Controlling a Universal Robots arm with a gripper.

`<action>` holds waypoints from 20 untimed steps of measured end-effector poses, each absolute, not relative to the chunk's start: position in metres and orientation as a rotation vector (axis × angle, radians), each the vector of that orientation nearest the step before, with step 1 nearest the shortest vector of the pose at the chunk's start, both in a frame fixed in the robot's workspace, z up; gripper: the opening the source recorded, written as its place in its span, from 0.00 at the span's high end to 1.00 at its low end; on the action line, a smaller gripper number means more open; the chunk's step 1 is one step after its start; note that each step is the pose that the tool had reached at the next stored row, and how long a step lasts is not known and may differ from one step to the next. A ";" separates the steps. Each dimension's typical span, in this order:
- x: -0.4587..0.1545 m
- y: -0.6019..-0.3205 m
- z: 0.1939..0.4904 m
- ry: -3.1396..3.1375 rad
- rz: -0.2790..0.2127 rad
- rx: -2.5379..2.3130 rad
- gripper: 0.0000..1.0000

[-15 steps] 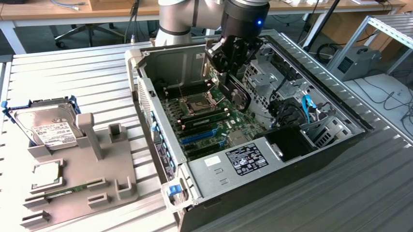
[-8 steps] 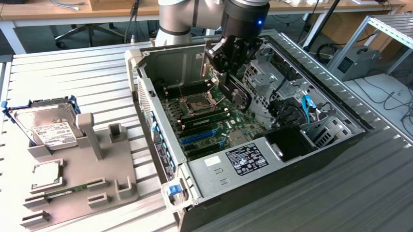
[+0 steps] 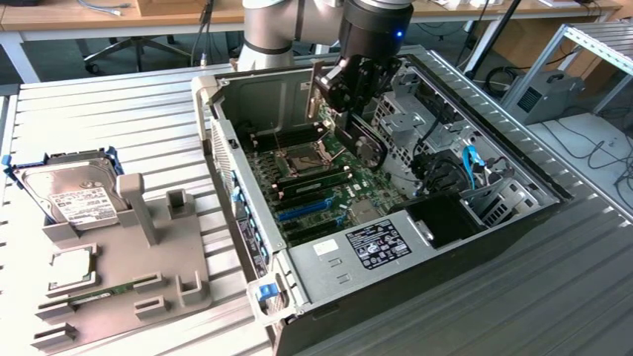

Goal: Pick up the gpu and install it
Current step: 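Insert the gpu into the slot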

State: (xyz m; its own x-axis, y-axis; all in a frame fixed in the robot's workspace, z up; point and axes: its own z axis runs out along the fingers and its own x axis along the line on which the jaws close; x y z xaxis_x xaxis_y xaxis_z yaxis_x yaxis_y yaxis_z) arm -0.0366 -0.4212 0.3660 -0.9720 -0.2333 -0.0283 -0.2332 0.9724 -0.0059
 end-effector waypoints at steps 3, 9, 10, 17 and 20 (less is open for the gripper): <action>-0.037 -0.421 0.366 3.088 -0.004 -0.389 0.74; -0.037 -0.421 0.366 3.082 -0.003 -0.435 0.74; -0.037 -0.421 0.366 3.082 -0.003 -0.440 0.74; -0.036 -0.421 0.366 3.040 0.000 -0.666 0.74; -0.036 -0.421 0.366 3.019 0.002 -0.756 0.74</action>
State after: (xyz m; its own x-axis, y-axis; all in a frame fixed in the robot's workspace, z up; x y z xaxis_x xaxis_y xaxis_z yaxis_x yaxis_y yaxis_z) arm -0.0361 -0.4212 0.3660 -0.8816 -0.4712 -0.0283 -0.4712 0.8820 -0.0060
